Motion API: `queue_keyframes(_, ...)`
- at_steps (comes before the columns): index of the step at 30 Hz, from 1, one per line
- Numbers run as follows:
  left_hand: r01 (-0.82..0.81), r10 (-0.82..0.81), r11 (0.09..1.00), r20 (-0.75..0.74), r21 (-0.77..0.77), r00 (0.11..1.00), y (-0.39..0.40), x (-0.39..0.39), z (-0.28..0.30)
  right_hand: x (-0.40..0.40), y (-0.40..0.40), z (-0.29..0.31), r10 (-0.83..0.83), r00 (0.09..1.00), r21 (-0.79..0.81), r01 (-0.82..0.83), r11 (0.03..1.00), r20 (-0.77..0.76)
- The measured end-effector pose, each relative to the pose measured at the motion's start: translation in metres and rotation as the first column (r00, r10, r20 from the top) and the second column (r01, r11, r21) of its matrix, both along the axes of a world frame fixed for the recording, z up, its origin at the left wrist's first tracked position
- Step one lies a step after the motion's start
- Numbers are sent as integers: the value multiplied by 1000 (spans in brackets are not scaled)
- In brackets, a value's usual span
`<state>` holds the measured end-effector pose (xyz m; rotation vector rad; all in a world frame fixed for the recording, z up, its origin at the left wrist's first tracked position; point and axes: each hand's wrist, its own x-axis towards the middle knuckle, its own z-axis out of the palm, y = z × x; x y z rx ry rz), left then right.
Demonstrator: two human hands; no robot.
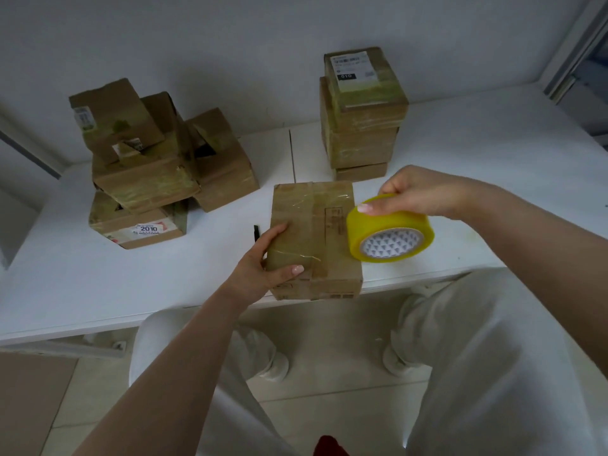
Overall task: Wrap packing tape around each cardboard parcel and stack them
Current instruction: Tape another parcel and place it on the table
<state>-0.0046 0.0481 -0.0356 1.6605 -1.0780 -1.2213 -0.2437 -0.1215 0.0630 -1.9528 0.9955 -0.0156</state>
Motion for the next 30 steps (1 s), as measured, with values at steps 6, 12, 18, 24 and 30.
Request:
queue_keyframes(6,14,-15,1000,13,18,1000,-1,1,-3,-17,-4,-43,-72,989,3,73,997,-131)
queue_keyframes(12,1,-1,1000,40,12,999,-3,-2,-2,-19,0,-74,-132,980,59,142,988,-152)
queue_keyframes(18,-7,-45,991,381,135,924,-6,-7,9,-20,0,-79,-163,979,104,176,979,-125)
queue_keyframes(24,44,-232,965,766,258,600,-21,-67,22,-21,9,-72,-190,979,82,196,977,-77)
queue_keyframes(30,-69,-373,895,822,442,431,-38,-102,11,-21,13,-64,-192,980,92,196,976,-47)
